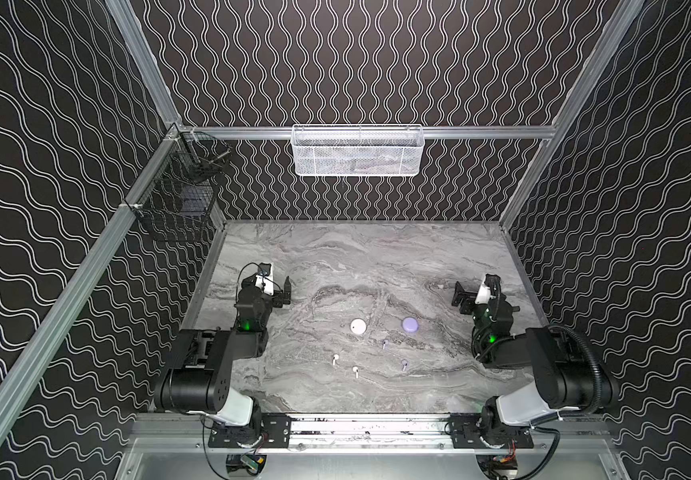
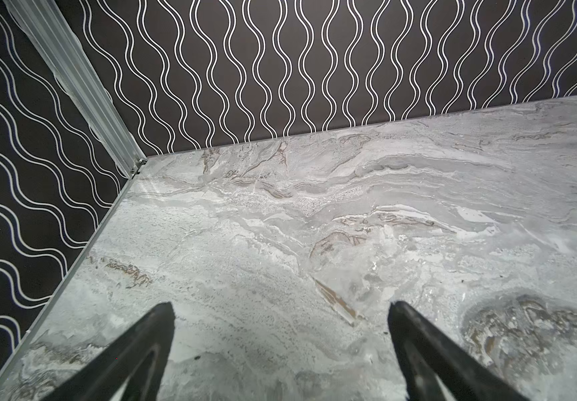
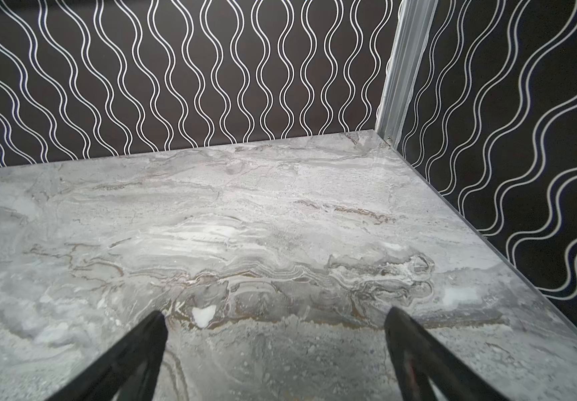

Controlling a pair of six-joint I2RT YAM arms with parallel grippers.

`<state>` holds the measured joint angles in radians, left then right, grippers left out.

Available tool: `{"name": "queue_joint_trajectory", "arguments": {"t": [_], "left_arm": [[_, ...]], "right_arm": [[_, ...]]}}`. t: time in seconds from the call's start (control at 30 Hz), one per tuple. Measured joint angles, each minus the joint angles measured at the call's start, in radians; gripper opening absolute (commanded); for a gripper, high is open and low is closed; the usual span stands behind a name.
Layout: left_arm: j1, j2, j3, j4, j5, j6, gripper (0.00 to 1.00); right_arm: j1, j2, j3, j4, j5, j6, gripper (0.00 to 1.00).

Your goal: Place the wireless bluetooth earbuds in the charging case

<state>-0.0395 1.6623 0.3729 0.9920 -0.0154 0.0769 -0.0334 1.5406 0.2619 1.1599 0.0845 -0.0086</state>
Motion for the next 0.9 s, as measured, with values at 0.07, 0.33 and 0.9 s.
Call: {"name": "queue_joint_trajectory", "arguments": {"t": [0.07, 0.33, 0.9], "left_arm": [[-0.002, 0.000, 0.000, 0.000, 0.000, 0.000, 0.99], [-0.012, 0.000, 0.000, 0.000, -0.011, 0.001, 0.99], [0.021, 0.000, -0.006, 0.002, 0.019, -0.019, 0.99]], "right_arm": [[-0.011, 0.000, 0.004, -0.004, 0.000, 0.002, 1.00], [-0.011, 0.000, 0.009, -0.011, -0.015, 0.013, 1.00], [-0.011, 0.002, 0.013, -0.019, -0.018, 0.016, 1.00]]}}
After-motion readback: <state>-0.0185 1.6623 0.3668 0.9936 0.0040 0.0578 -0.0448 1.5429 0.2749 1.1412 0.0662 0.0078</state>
